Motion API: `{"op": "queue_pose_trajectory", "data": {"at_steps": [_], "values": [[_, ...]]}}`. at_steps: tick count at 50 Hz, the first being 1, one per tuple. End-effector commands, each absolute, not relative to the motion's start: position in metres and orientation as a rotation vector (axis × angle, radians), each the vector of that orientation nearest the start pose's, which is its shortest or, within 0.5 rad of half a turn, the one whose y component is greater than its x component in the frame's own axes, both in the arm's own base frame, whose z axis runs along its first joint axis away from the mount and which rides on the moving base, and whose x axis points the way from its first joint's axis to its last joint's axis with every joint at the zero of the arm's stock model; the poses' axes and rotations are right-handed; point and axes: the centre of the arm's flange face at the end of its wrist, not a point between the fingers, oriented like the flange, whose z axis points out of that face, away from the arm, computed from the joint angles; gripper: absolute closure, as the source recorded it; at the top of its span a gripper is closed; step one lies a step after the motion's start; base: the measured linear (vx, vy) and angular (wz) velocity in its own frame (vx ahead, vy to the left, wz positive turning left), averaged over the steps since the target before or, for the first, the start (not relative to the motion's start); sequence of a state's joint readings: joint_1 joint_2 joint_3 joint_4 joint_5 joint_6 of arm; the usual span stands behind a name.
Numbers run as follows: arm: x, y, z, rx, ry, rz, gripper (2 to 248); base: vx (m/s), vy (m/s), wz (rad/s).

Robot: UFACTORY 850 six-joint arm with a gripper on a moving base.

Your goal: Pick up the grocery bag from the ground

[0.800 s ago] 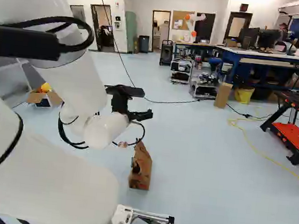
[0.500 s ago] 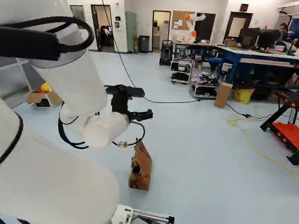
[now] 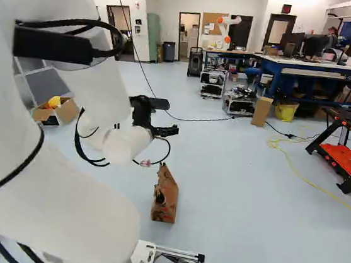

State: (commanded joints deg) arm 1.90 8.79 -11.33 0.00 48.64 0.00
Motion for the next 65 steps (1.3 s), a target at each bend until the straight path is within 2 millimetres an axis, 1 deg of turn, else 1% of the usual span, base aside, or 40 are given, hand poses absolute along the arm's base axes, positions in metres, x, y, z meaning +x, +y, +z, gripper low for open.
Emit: {"op": "queue_pose_trajectory", "data": {"at_steps": [5,15,24,29,39,56,60,65], "values": [[0.326,0.013,0.364,-2.636,-0.062,-1.667,3,0.000,0.000,0.000],[0.351,0.016,0.350,-2.786,-0.110,-1.398,3,0.000,0.000,0.000],[0.375,0.017,0.326,-2.923,-0.153,-1.095,3,0.000,0.000,0.000],[0.391,0.017,0.312,-2.963,-0.162,-0.990,3,0.000,0.000,0.000],[0.430,0.017,0.288,-2.990,-0.163,-0.910,3,0.000,0.000,0.000],[0.493,0.021,0.243,-3.002,-0.168,-0.861,3,0.000,0.000,0.000],[0.504,0.023,0.233,-3.004,-0.172,-0.852,3,0.000,0.000,0.000],[0.511,0.023,0.220,-3.009,-0.174,-0.832,3,0.000,0.000,0.000]]}}
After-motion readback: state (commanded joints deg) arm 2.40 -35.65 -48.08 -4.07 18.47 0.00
